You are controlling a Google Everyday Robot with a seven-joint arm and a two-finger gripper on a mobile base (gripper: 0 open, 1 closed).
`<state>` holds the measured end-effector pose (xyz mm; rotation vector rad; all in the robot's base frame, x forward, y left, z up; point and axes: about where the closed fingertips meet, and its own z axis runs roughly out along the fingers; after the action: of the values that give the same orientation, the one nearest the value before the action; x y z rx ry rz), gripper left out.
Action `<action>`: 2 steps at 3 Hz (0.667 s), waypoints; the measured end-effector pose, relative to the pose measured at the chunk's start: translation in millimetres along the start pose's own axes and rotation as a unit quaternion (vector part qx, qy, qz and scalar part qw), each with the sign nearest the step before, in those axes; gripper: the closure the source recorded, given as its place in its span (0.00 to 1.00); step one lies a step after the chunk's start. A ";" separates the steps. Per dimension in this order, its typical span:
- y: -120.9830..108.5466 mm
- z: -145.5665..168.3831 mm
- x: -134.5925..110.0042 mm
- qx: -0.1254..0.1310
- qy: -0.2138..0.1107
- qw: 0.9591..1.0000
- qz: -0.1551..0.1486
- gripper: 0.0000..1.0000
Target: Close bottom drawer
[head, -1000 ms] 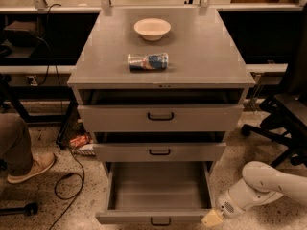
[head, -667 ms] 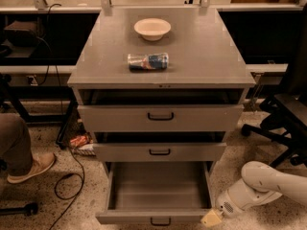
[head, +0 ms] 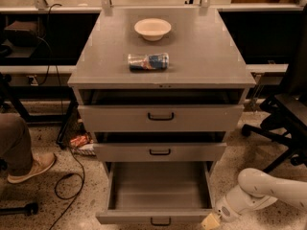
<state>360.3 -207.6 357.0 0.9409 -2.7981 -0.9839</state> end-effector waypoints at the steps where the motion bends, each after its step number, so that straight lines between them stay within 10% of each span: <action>1: -34.8 31.8 4.3 0.023 -0.003 1.000 0.014 1.00; 2: -57.6 56.3 -1.4 0.030 -0.010 0.999 -0.004 1.00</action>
Offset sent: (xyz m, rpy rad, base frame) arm 0.0359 -0.0028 -0.1118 -0.0372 -0.0982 -0.0001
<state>379.9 -210.8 279.0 0.9537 -2.8580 -0.9201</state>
